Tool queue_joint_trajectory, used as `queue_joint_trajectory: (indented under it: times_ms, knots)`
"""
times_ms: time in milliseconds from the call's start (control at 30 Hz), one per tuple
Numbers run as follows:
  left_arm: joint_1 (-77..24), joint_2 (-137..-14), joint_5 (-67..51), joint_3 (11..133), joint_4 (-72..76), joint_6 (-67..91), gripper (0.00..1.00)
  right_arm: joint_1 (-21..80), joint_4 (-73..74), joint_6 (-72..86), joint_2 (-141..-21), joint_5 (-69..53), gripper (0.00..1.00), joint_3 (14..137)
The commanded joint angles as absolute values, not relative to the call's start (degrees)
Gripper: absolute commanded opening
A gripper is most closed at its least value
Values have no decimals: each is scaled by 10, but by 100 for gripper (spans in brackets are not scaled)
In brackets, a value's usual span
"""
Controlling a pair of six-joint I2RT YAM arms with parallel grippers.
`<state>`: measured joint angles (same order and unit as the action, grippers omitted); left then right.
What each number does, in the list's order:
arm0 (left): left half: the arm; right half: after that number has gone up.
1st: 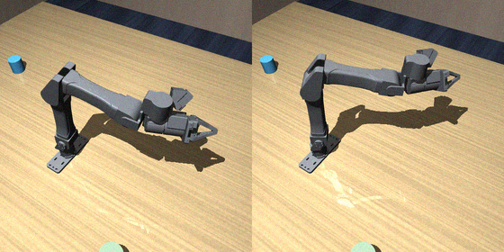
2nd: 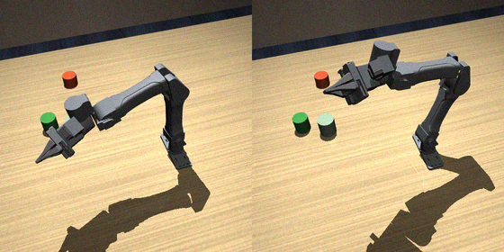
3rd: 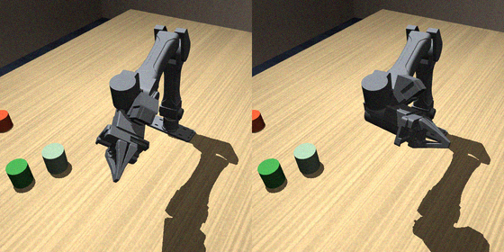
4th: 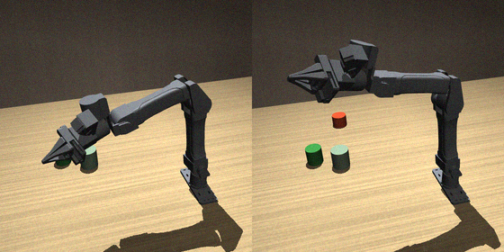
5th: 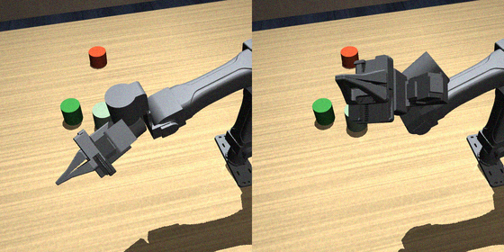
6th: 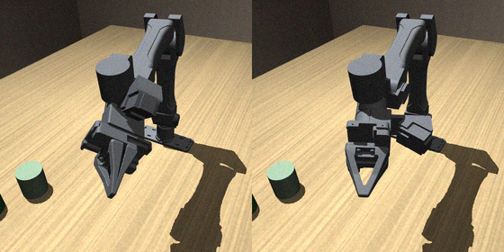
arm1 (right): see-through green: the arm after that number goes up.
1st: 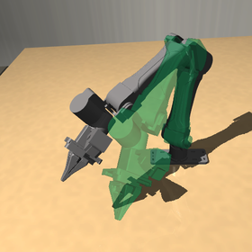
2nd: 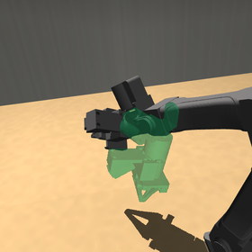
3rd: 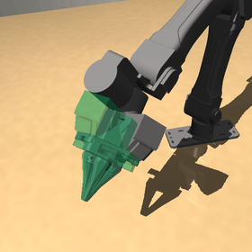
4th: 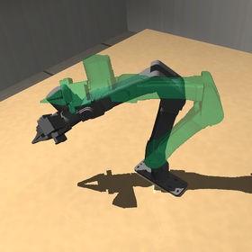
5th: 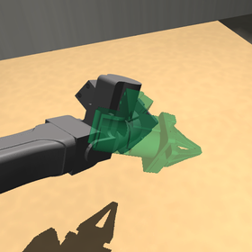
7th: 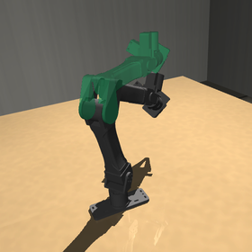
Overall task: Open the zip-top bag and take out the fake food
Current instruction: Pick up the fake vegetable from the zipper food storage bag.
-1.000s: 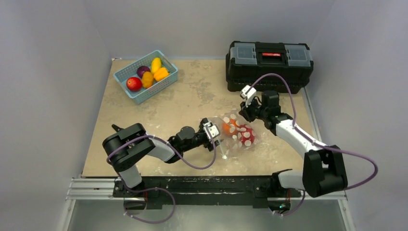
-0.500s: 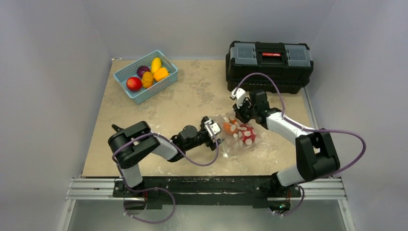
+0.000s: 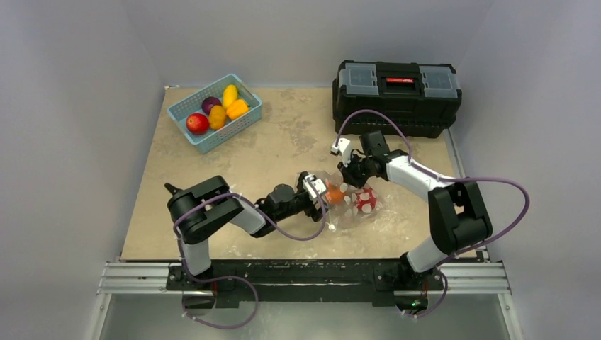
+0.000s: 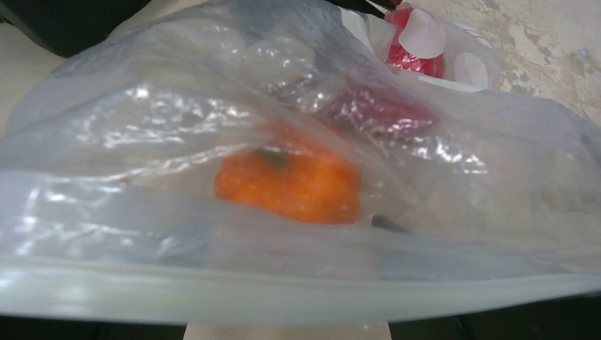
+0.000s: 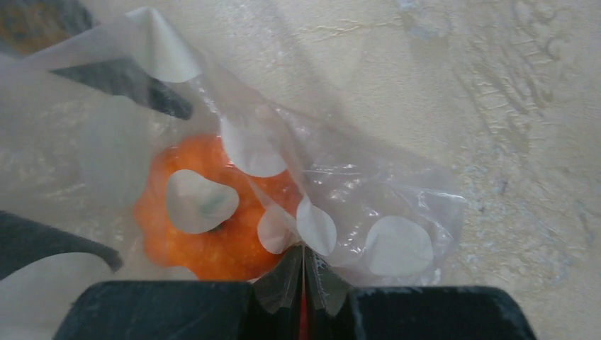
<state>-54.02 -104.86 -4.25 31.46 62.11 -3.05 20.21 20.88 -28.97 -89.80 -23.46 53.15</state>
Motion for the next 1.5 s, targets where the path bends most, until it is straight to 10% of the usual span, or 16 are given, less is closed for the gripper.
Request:
queue_joint_trajectory:
  times_ms: [0,567,700,967,1467]
  knots:
    - [-537,-1058,-42,336,645,-12,84,216,251,-326,-891,-291,6,552]
    - [-541,-1081,-51,355,609,-5,87,243,280,-349,-899,-340,7,559]
    - [-542,-1073,-45,357,583,-8,74,243,272,-343,-898,-323,7,559]
    - [-542,-1013,-39,331,559,-5,0,242,271,-343,-891,-319,7,560]
    - [-540,-862,-42,264,527,132,0,219,272,-355,-847,-336,11,552]
